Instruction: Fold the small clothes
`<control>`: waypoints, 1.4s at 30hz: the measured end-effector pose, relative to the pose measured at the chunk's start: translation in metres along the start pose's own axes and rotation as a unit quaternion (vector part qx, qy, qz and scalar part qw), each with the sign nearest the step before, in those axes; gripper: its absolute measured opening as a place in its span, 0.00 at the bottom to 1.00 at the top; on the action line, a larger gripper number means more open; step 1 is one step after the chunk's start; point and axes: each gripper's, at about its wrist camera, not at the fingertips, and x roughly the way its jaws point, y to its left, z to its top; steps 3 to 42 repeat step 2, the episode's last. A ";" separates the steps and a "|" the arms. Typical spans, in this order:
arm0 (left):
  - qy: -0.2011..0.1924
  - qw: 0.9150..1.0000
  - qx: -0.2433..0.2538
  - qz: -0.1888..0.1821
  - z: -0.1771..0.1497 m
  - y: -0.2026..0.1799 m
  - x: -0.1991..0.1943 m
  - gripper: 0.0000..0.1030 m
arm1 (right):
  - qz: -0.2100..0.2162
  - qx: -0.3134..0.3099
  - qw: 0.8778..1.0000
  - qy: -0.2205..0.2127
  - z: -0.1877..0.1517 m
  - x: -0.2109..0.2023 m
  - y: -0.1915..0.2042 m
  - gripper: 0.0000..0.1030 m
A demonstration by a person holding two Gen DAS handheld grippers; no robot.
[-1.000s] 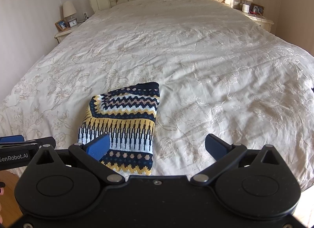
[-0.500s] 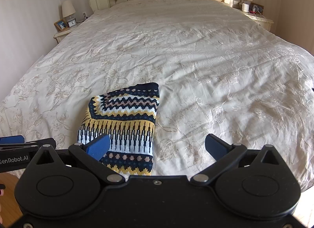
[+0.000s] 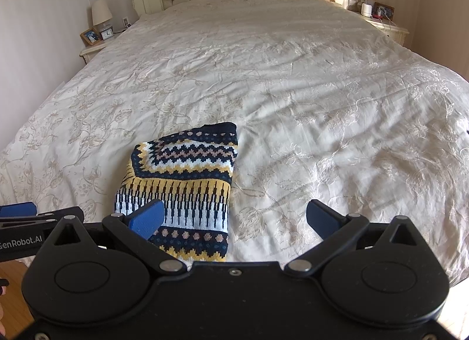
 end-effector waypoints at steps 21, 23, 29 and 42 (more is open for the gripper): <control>0.001 1.000 0.001 0.000 0.000 -0.001 0.000 0.80 | 0.000 0.000 1.000 0.000 0.000 0.000 0.000 1.00; 0.001 1.000 0.001 0.000 0.000 -0.001 0.000 0.80 | 0.000 0.000 1.000 0.000 0.000 0.000 0.000 1.00; 0.001 1.000 0.001 0.000 0.000 -0.001 0.000 0.80 | 0.000 0.000 1.000 0.000 0.000 0.000 0.000 1.00; 0.001 1.000 0.001 0.000 0.000 -0.001 0.000 0.80 | 0.000 0.000 1.000 0.000 0.000 0.000 0.000 1.00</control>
